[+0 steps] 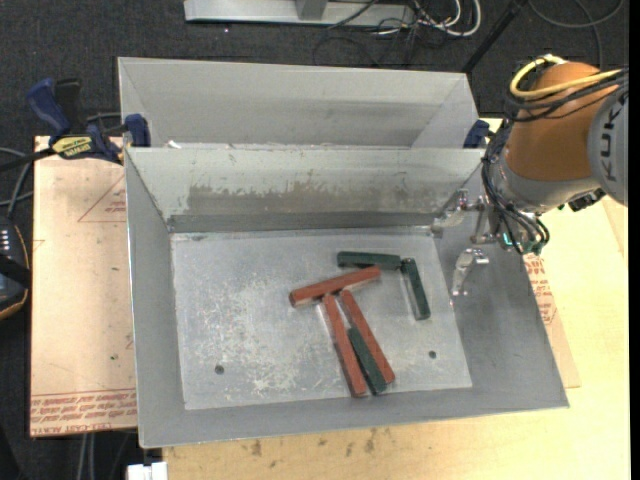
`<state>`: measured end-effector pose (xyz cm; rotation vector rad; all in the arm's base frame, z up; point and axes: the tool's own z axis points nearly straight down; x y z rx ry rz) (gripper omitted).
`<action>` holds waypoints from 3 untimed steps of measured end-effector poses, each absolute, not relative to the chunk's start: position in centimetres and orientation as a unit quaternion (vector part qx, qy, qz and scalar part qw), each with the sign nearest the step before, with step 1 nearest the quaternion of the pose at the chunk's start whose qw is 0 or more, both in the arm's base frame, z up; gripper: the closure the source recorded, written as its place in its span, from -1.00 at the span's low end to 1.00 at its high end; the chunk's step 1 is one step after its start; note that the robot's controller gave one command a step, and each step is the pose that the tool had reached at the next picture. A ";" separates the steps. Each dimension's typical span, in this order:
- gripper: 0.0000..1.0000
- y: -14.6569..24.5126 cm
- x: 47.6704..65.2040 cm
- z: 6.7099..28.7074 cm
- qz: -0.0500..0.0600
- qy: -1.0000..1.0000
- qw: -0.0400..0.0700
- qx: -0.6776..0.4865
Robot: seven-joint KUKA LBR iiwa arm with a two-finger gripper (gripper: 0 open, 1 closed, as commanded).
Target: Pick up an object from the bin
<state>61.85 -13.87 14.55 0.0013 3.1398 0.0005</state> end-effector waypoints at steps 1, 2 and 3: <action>1.00 -7.2 64.5 7.8 0.000 0.992 0.007 -0.130; 1.00 -7.2 64.5 7.8 0.000 0.992 0.007 -0.130; 1.00 -6.6 62.9 20.6 0.000 0.992 0.002 -0.125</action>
Offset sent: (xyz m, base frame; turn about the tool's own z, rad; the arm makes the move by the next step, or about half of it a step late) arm 0.0000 0.0000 0.0000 0.0000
